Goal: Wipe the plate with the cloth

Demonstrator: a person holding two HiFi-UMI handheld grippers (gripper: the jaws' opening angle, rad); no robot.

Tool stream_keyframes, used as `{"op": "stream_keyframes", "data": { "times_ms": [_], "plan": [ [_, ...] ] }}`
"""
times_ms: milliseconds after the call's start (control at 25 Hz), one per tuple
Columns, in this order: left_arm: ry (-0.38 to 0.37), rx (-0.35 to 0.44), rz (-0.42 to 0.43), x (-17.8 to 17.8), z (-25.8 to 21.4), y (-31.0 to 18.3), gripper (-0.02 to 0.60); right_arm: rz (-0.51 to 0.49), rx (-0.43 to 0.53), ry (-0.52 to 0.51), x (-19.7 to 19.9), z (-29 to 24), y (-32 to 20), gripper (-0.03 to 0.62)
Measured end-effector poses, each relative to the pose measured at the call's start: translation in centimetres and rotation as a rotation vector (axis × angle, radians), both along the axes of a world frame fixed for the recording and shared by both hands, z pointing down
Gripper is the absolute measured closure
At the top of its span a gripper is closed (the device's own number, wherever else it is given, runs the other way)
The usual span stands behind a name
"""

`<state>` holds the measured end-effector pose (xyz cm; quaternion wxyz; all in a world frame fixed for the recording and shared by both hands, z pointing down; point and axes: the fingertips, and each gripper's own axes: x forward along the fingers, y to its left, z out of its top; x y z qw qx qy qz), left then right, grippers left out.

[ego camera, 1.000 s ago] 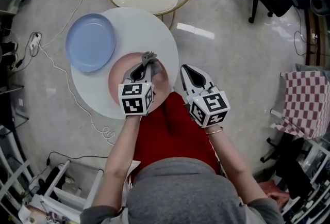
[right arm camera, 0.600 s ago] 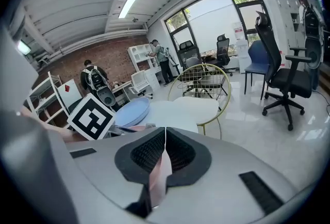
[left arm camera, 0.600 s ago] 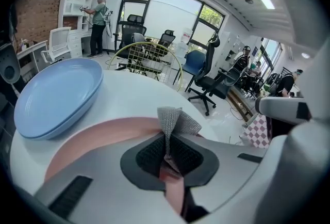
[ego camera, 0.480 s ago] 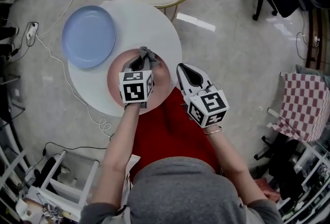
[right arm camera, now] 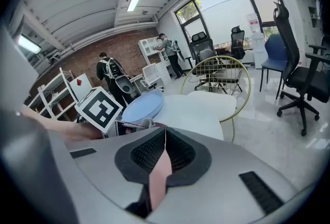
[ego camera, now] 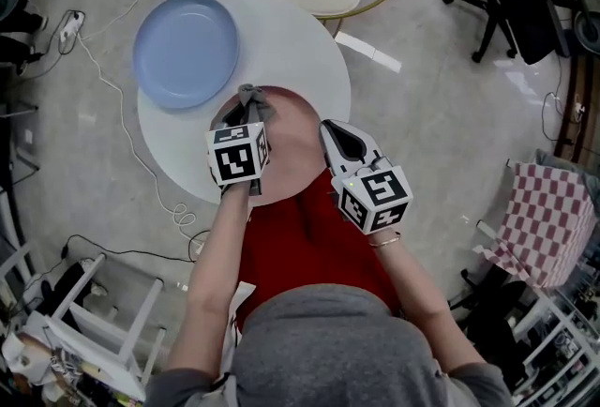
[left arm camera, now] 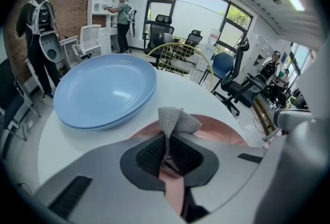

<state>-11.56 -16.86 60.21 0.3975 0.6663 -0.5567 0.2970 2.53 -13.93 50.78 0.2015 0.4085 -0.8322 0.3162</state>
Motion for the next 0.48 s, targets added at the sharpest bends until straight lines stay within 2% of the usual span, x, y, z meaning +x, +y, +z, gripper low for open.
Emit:
{"op": "stream_keyframes", "data": {
  "times_ms": [200, 480],
  "plan": [
    [-0.034, -0.022, -0.065, -2.7, -0.1, 1.2, 0.548, -0.058, 0.002, -0.005, -2.0, -0.2, 0.0, 0.565],
    [-0.063, -0.029, -0.131, -4.7, -0.9, 3.1, 0.548, -0.11, 0.007, -0.008, -3.0, -0.3, 0.2, 0.565]
  ]
}}
